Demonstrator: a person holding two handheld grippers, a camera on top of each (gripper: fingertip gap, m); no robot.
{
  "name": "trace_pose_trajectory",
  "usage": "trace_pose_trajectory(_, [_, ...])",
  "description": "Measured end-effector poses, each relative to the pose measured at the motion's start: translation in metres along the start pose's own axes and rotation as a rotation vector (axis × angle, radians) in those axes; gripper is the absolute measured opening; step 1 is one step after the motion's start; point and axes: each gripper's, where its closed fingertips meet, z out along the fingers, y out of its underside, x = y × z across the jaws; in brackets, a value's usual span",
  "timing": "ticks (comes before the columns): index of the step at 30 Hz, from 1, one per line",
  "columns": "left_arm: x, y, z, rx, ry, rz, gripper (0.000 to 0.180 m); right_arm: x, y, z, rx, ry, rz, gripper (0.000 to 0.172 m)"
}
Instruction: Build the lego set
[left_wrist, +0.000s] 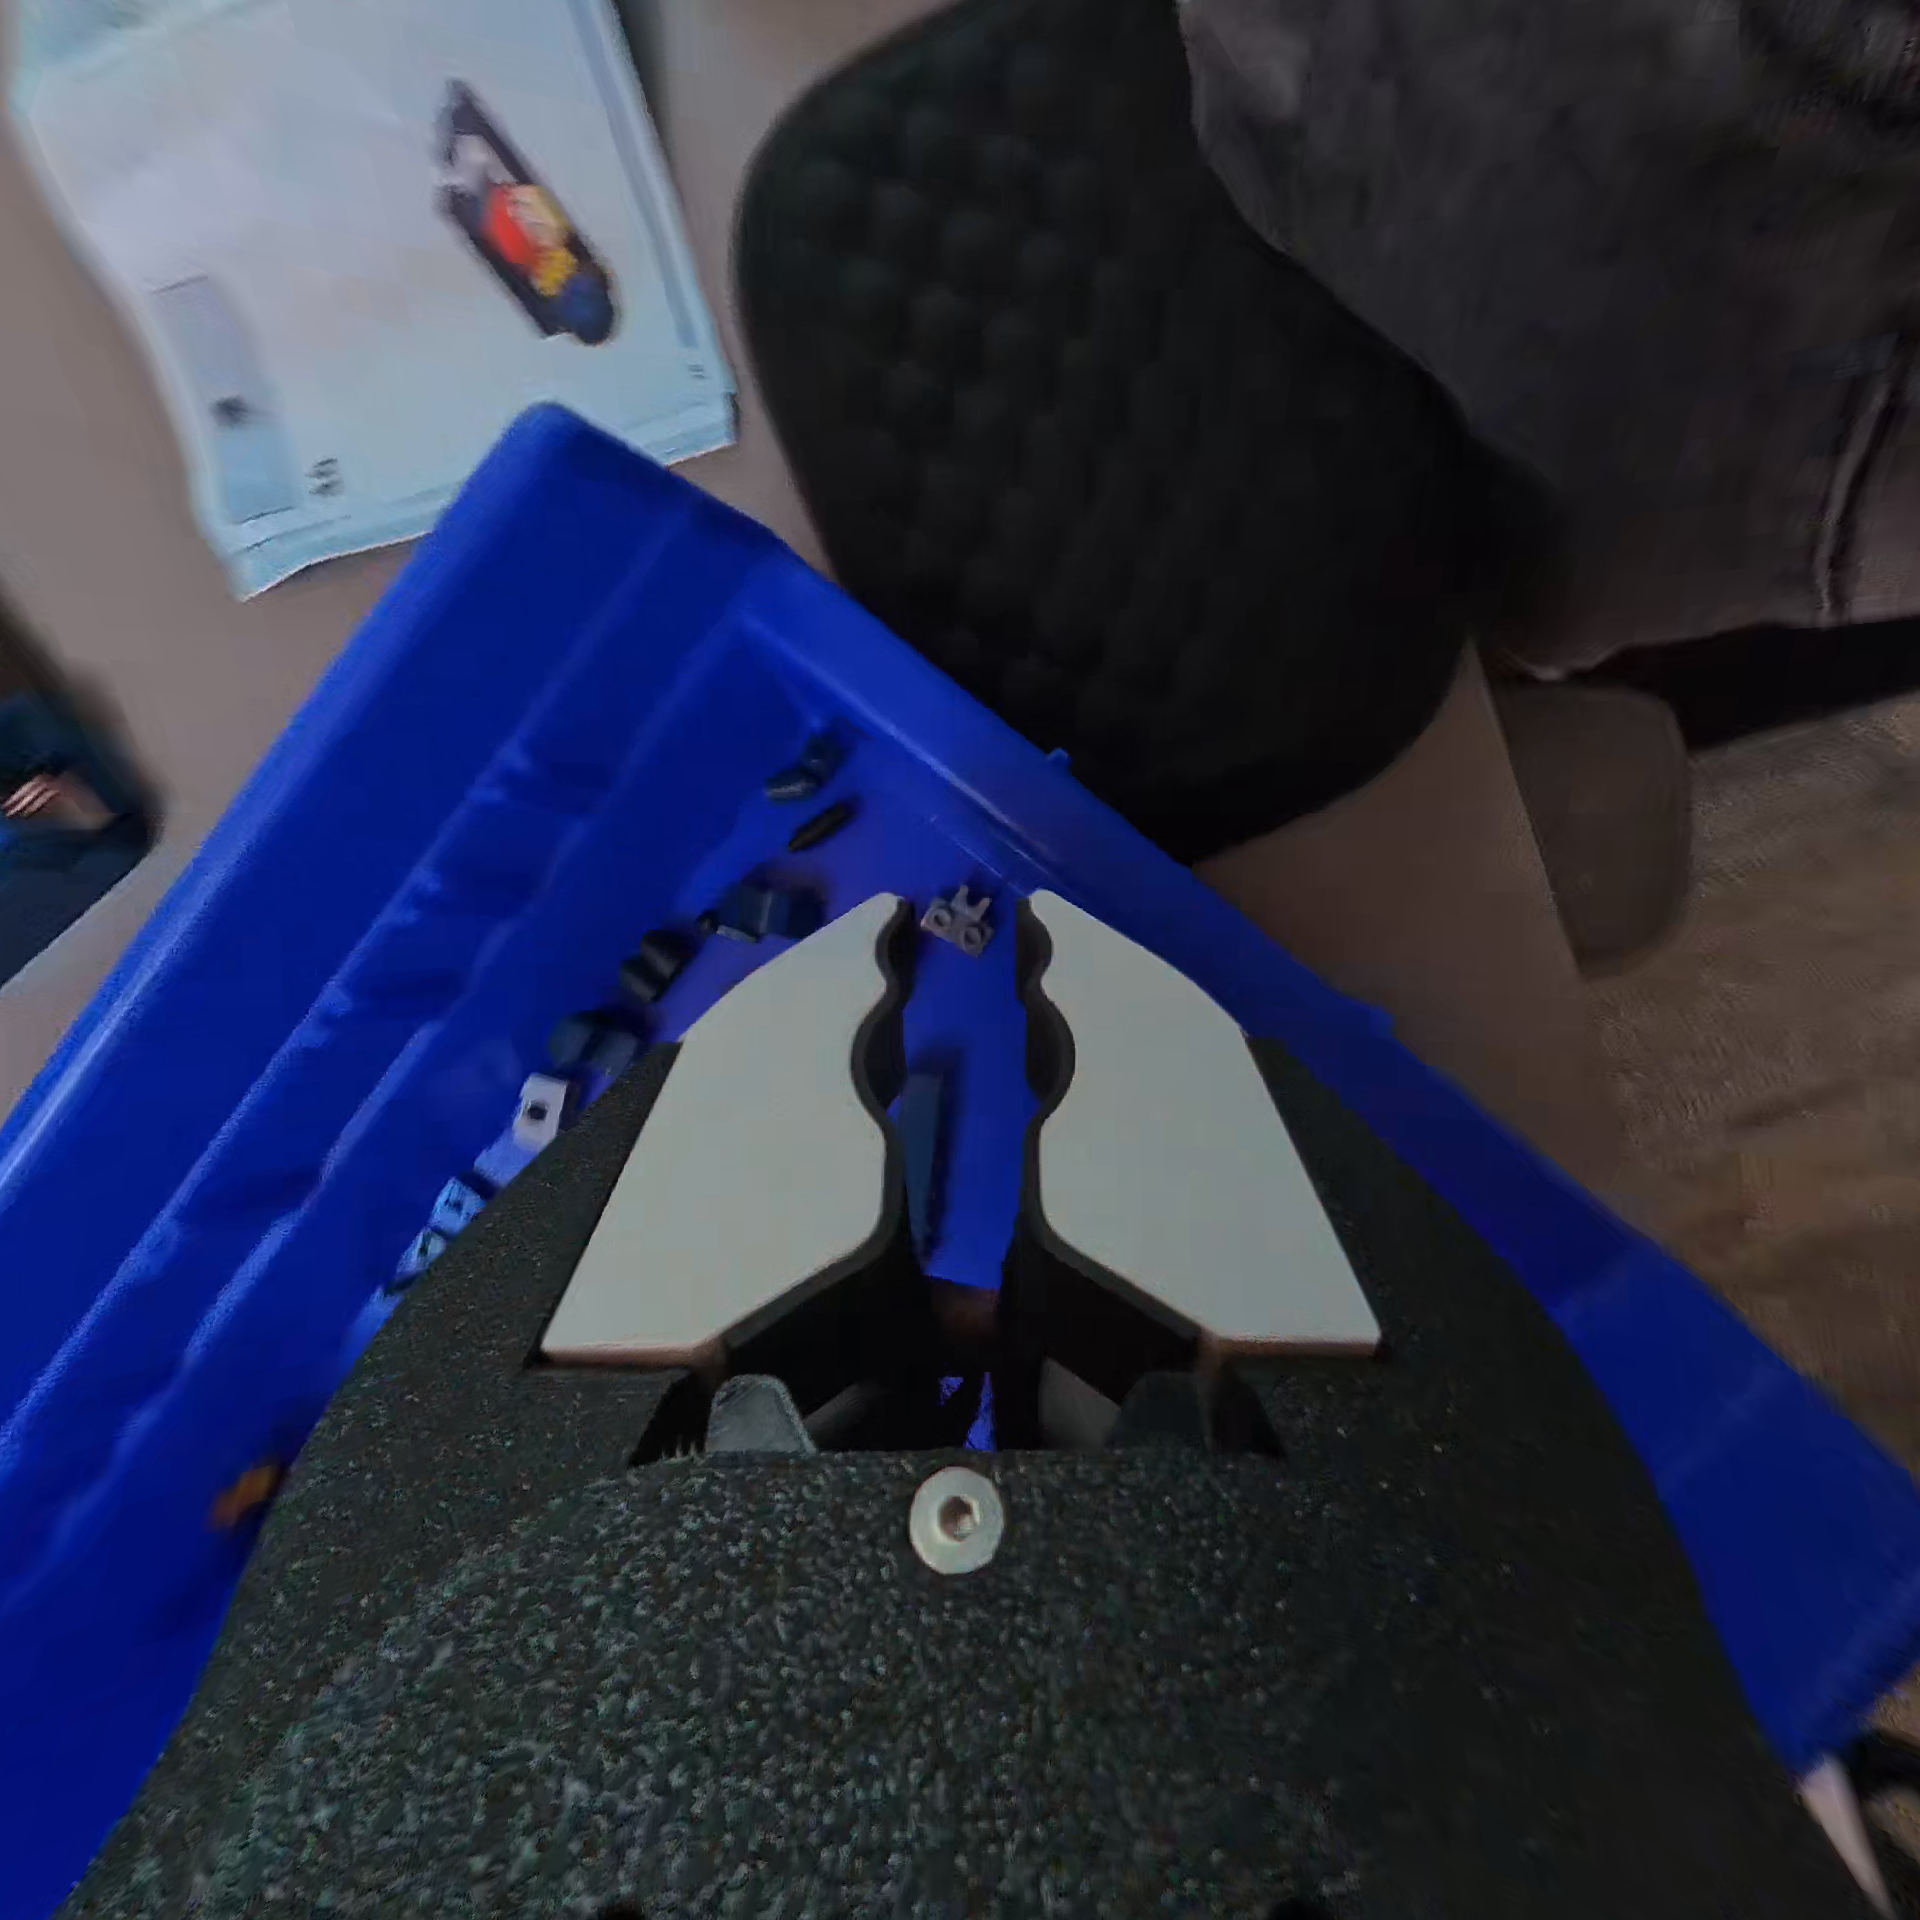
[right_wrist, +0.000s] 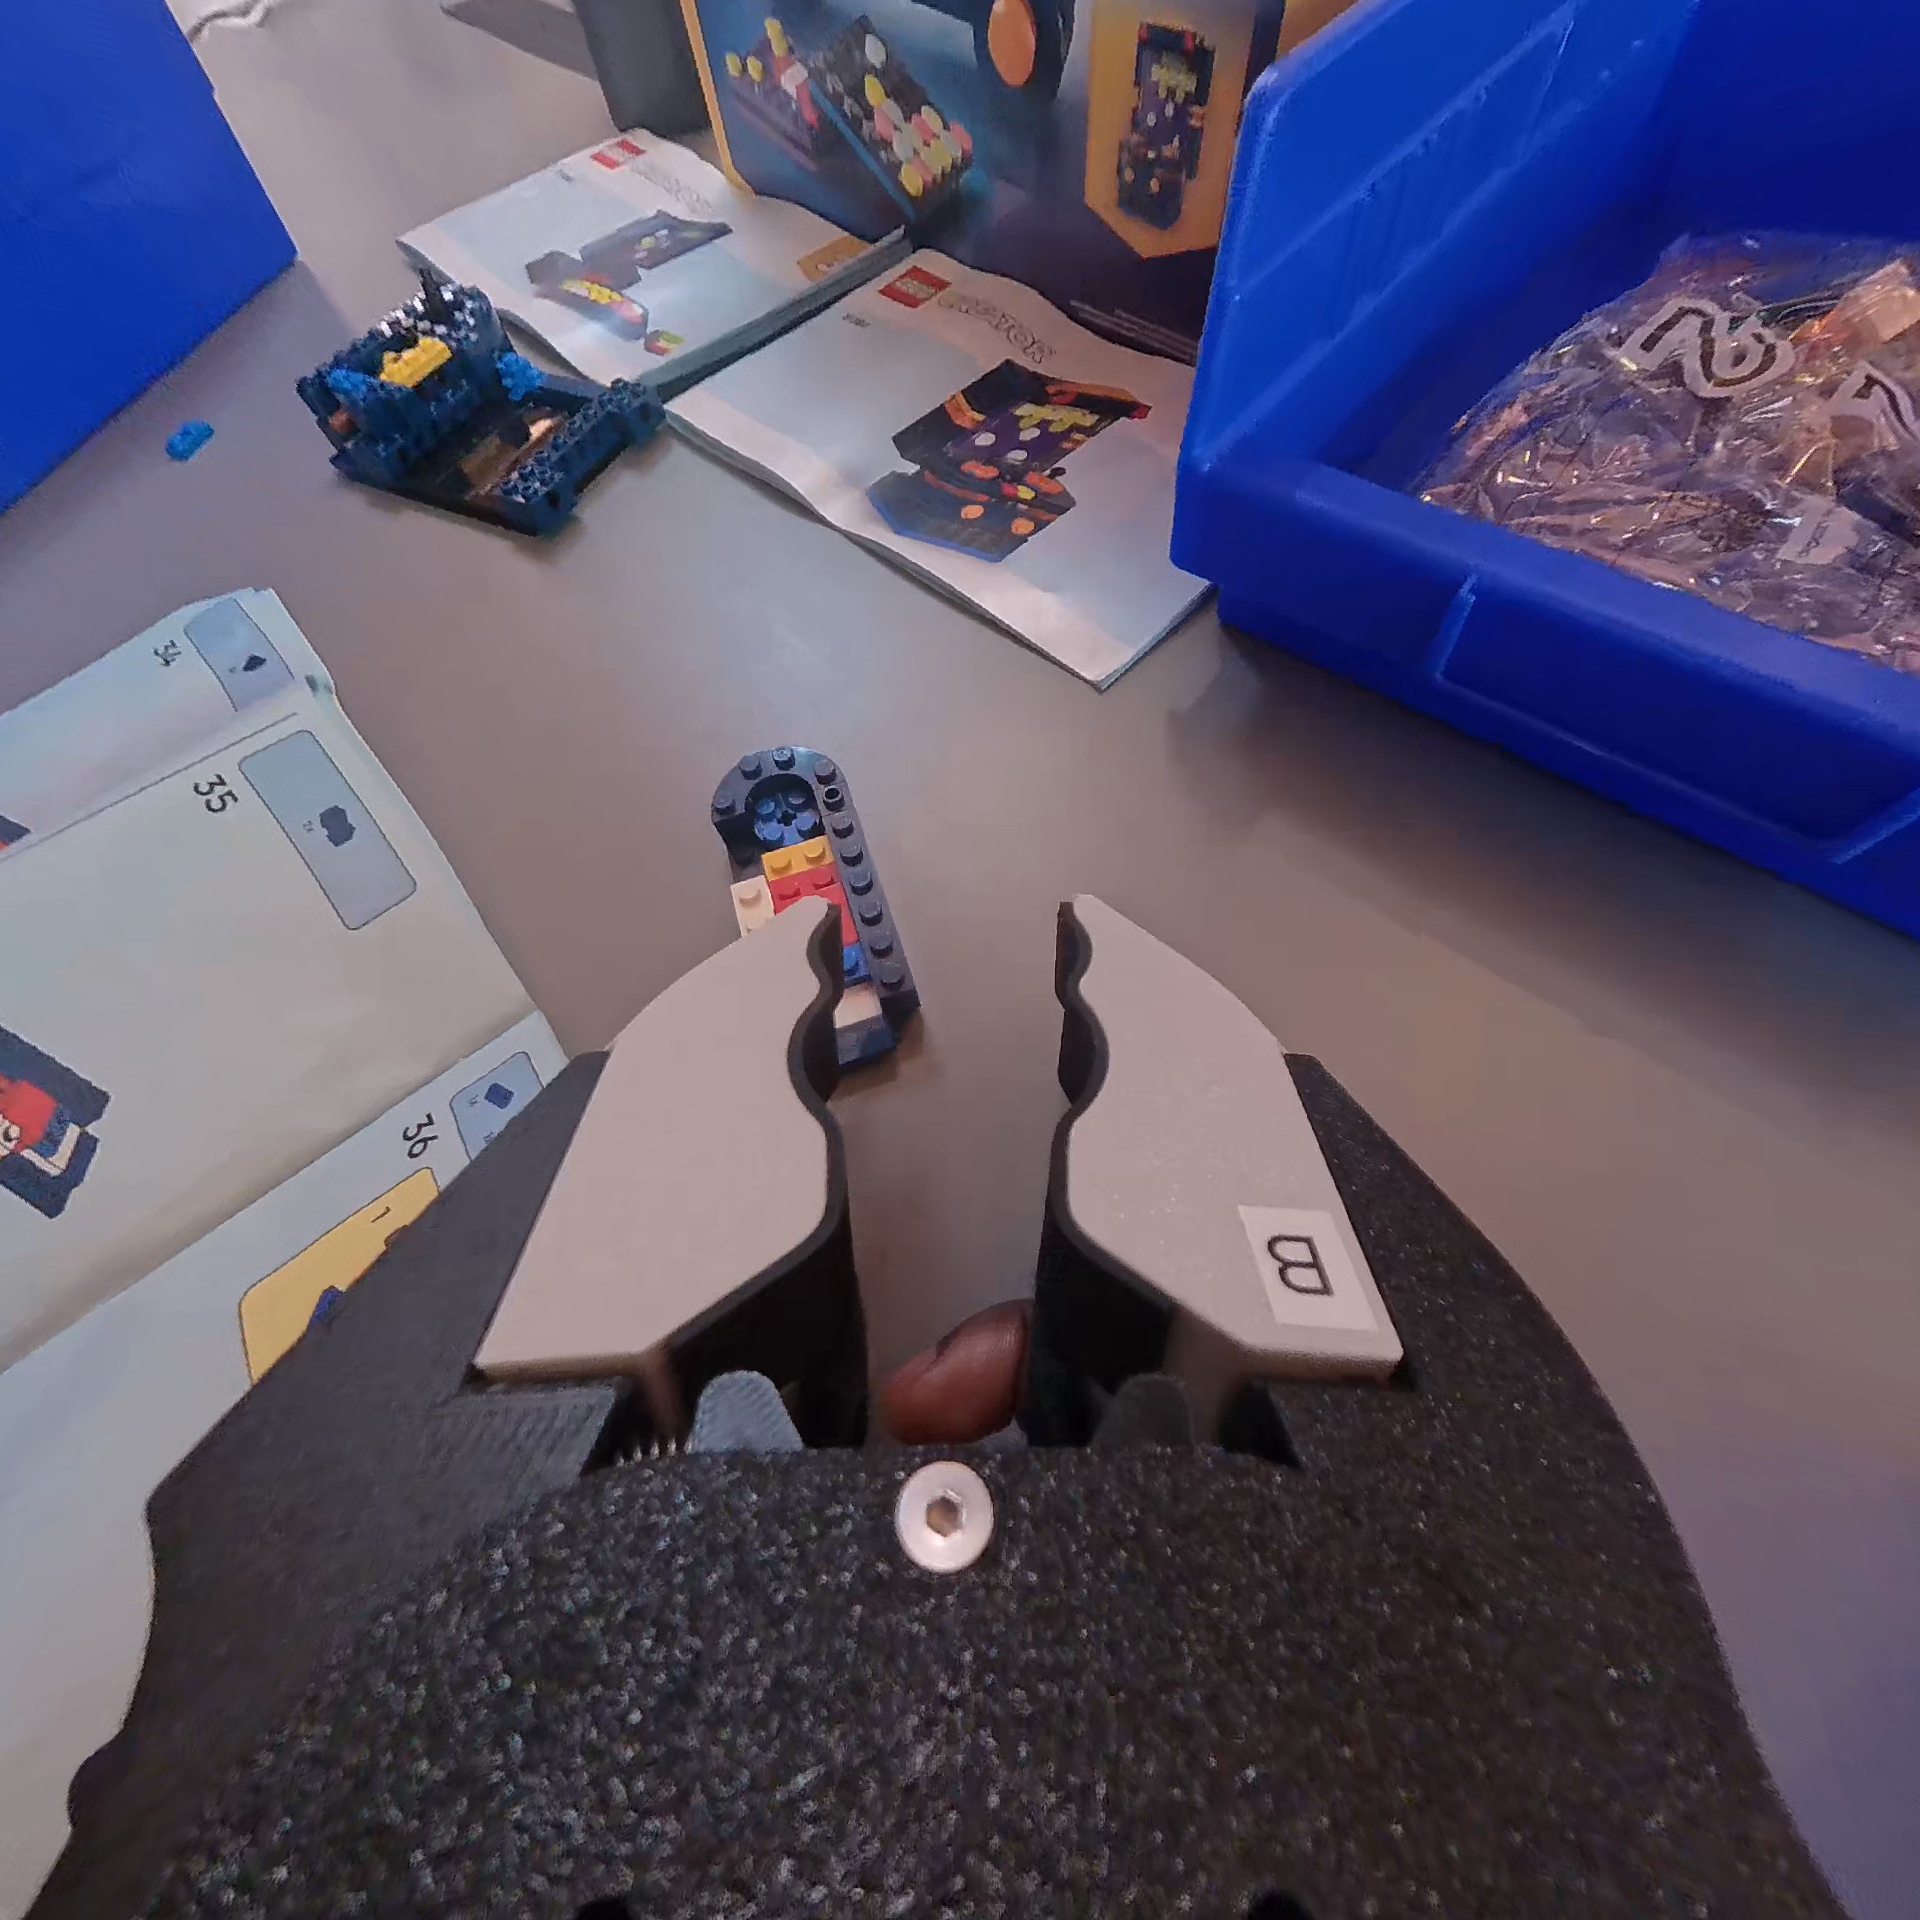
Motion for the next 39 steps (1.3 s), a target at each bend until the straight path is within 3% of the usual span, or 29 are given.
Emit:
trace_pose_trajectory(3, [0.002, 0.009, 0.021, -0.005, 0.136, 0.075, 0.021, 0.001, -0.003, -0.003, 0.033, -0.004, 0.016, 0.038])
trace_pose_trajectory(6, [-0.002, 0.026, 0.035, -0.073, 0.158, 0.143, 0.027, 0.003, -0.006, -0.006, 0.062, -0.004, 0.034, 0.036])
trace_pose_trajectory(8, [-0.001, 0.020, 0.041, -0.017, 0.153, 0.150, 0.028, 0.003, -0.008, -0.008, 0.077, -0.008, 0.044, 0.036])
trace_pose_trajectory(10, [-0.002, 0.019, 0.041, -0.025, 0.146, 0.132, 0.010, 0.004, -0.008, -0.009, 0.084, -0.010, 0.053, 0.035])
trace_pose_trajectory(14, [0.001, 0.030, 0.033, -0.144, 0.151, 0.068, 0.008, 0.003, -0.008, -0.009, 0.084, -0.011, 0.055, 0.035])
trace_pose_trajectory(17, [-0.016, 0.020, 0.001, -0.118, 0.020, 0.014, 0.008, 0.001, -0.007, -0.009, 0.077, -0.015, 0.050, 0.035])
trace_pose_trajectory(21, [-0.079, -0.064, -0.078, 0.271, -0.476, 0.001, 0.007, -0.002, -0.004, -0.007, 0.054, -0.019, 0.044, 0.035])
trace_pose_trajectory(22, [-0.088, -0.080, -0.088, 0.335, -0.541, -0.020, 0.008, -0.002, -0.004, -0.007, 0.049, -0.020, 0.043, 0.035])
trace_pose_trajectory(24, [-0.099, -0.094, -0.076, 0.339, -0.549, -0.079, 0.008, -0.004, -0.003, -0.007, 0.047, -0.022, 0.040, 0.035])
trace_pose_trajectory(29, [-0.113, -0.085, -0.027, 0.228, -0.462, -0.196, 0.011, -0.005, -0.003, -0.008, 0.049, -0.026, 0.044, 0.035])
trace_pose_trajectory(32, [-0.111, -0.081, -0.024, 0.235, -0.440, -0.224, 0.008, -0.006, -0.002, -0.007, 0.040, -0.026, 0.046, 0.035])
trace_pose_trajectory(37, [-0.103, -0.063, -0.043, 0.196, -0.498, -0.258, 0.031, -0.007, -0.001, -0.006, 0.030, -0.029, 0.040, 0.035])
trace_pose_trajectory(39, [-0.085, -0.045, -0.043, 0.149, -0.439, -0.293, 0.031, -0.007, 0.000, -0.006, 0.028, -0.029, 0.040, 0.035])
